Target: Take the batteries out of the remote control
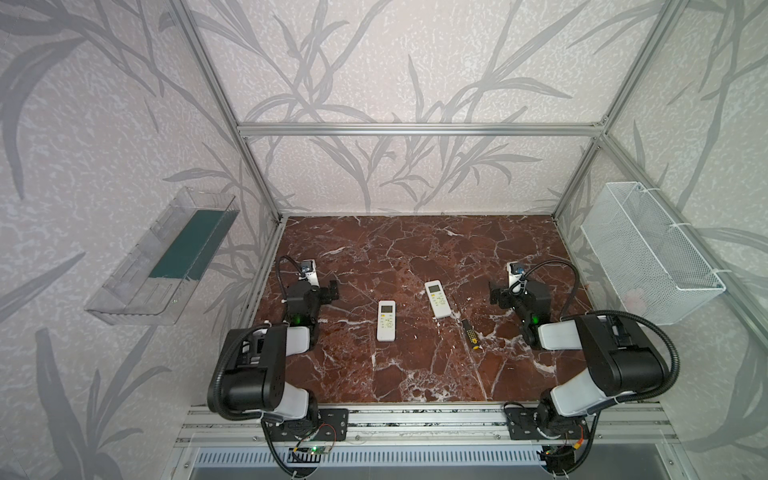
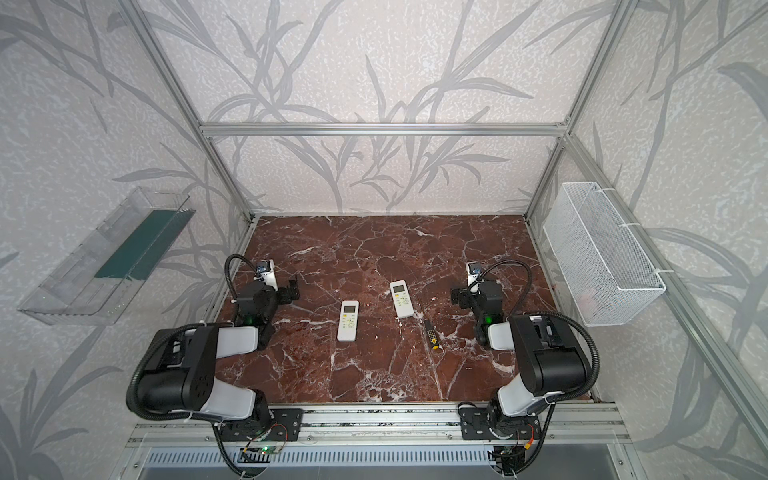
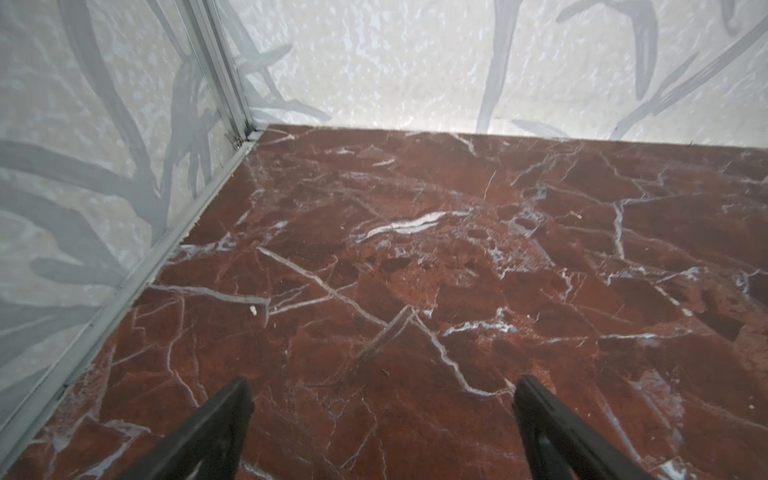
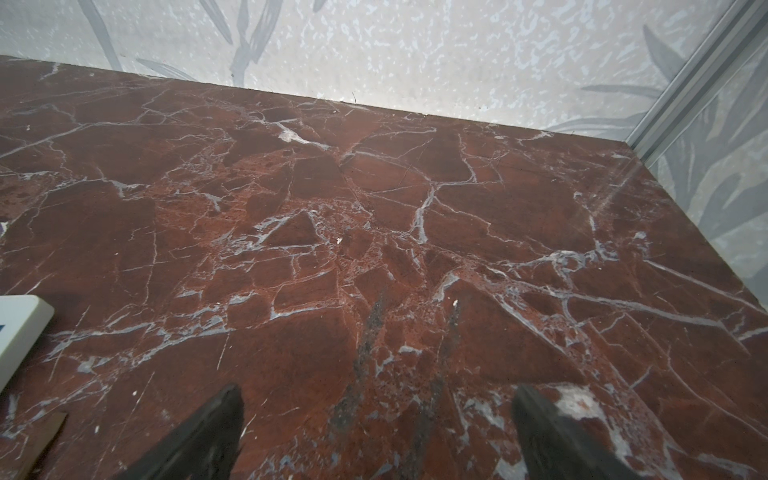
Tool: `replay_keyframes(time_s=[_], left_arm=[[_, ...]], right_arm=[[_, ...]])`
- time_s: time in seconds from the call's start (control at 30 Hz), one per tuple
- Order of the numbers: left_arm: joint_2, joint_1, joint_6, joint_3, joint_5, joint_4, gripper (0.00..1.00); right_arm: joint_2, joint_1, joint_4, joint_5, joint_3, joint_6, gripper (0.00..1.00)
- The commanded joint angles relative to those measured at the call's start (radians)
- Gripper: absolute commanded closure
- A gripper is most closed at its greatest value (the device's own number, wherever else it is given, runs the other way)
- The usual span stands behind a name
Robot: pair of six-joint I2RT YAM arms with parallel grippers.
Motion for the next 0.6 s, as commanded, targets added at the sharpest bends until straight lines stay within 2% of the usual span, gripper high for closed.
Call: replay_keyframes(time_s=[0.0, 0.07, 0.2, 0.27, 0.33, 0.43, 0.57], left_arm=[[-0.104, -0.006, -0.028, 0.04, -0.061, -0.135, 0.01], [-0.16, -0.014, -0.063, 0.049, -0.116, -0.192, 0.01], [-0.247, -0.05, -0.212, 0.128, -0.237, -0.402, 0.01], [-0.253, -0.074, -0.282, 0.199, -0.24, -0.563, 0.01], [-0.238, -0.135, -0.312, 0.266, -0.271, -0.702, 0.01], [-0.216, -0.216, -0.363, 0.329, -0.289, -0.838, 0.01], [-0.206, -0.276, -0.47, 0.373, -0.278, -0.991, 0.01]], right_arm=[[-0.026, 0.004, 0.037, -0.038, 0.002, -0.019, 0.01], [-0.092, 0.004, -0.058, -0.028, 0.022, -0.013, 0.01], [-0.24, 0.007, -0.48, -0.015, 0.163, -0.009, 0.04], [-0.291, 0.023, -0.612, 0.012, 0.21, 0.027, 0.06], [-0.338, 0.062, -0.717, 0.057, 0.241, 0.055, 0.06], [-0.374, 0.141, -0.859, 0.135, 0.289, 0.089, 0.06], [-0.365, 0.243, -1.025, 0.192, 0.354, 0.167, 0.06]])
